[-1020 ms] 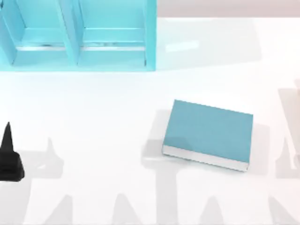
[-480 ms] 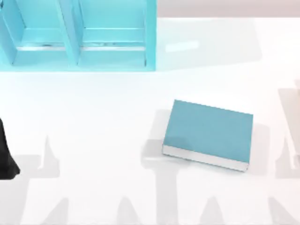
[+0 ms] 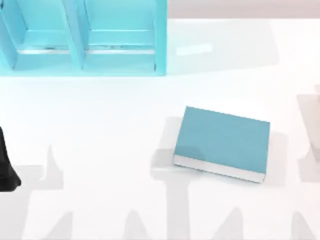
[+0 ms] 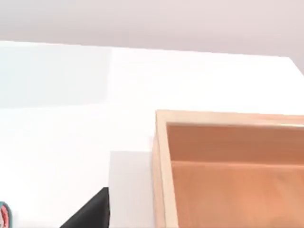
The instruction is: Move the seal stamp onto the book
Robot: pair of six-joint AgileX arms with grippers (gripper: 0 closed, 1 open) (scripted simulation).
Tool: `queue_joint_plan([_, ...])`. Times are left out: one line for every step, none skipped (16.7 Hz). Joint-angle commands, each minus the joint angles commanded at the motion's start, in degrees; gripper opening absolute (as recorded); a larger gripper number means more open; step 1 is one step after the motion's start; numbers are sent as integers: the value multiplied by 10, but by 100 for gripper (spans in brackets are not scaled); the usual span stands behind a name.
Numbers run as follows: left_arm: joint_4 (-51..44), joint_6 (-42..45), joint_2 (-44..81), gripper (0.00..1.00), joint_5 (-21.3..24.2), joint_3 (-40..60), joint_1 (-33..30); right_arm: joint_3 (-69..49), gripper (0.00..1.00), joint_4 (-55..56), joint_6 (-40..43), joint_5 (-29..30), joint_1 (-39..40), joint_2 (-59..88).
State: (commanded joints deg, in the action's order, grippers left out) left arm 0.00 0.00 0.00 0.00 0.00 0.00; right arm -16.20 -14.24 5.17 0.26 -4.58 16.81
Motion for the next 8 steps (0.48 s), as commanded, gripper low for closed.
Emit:
queue_joint_plan([0,0,0,100,0,0,0,-46,100,-37,11,-1,-10,48])
queue_joint_plan([0,0,0,100,0,0,0,-96,100,-76,23,-2,-21,102])
queue_joint_plan([0,0,0,100,0,0,0,-149,100,-117,34,-3,-32,162])
queue_joint_plan([0,0,0,100,0,0,0,-205,100,-158,46,-4,-43,226])
queue_joint_plan([0,0,0,100,0,0,0,-263,100,-200,59,-4,-55,292])
queue_joint_plan([0,0,0,100,0,0,0,-320,100,-241,71,-5,-67,359])
queue_joint_plan([0,0,0,100,0,0,0,-376,100,-283,83,-5,-80,425])
queue_joint_plan([0,0,0,100,0,0,0,-430,100,-324,95,-5,-92,488])
